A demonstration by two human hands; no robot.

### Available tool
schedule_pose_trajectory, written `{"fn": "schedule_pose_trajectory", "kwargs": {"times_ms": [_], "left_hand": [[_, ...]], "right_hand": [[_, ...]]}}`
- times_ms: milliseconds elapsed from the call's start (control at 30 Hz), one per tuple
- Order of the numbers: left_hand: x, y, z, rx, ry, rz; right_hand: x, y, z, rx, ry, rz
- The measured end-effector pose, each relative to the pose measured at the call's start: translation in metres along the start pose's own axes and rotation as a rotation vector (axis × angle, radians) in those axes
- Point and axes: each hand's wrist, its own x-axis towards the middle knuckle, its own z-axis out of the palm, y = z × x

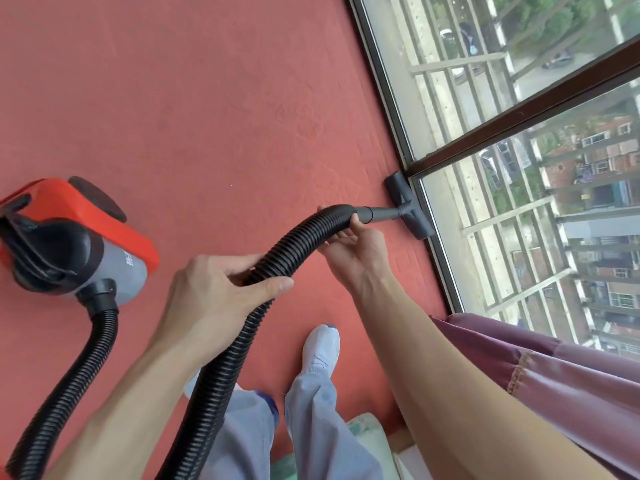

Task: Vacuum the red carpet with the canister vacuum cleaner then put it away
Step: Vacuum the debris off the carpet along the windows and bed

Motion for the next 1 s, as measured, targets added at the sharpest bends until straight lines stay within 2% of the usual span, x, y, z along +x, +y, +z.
{"fn": "schedule_pose_trajectory", "kwargs": {"times_ms": [133, 267, 667, 800, 900, 1000], "left_hand": [[0.001, 0.008, 0.010, 0.042, -0.013, 0.051], [0.000, 0.009, 0.015, 0.076, -0.033, 0.070], [0.000, -0.003, 0.006, 0.146, -0.073, -0.018], [-0.006, 0.006, 0.008, 0.061, -0.069, 0.026], [-0.015, 0.023, 0.008, 0.065, -0.171, 0.079], [-0.031, 0.034, -0.013, 0.091, -0.423, 0.048]], "right_hand": [[-0.007, -0.009, -0.003, 0.159, -0.066, -0.056], [-0.011, -0.013, -0.011, 0.193, -0.062, -0.055], [0.001, 0.003, -0.020, -0.047, 0.008, -0.063], [-0.006, -0.006, -0.007, -0.096, 0.078, -0.120], [-0.023, -0.012, -0.003, 0.006, 0.144, -0.109], [-0.059, 0.002, -0.018, 0.018, 0.144, -0.026]]}}
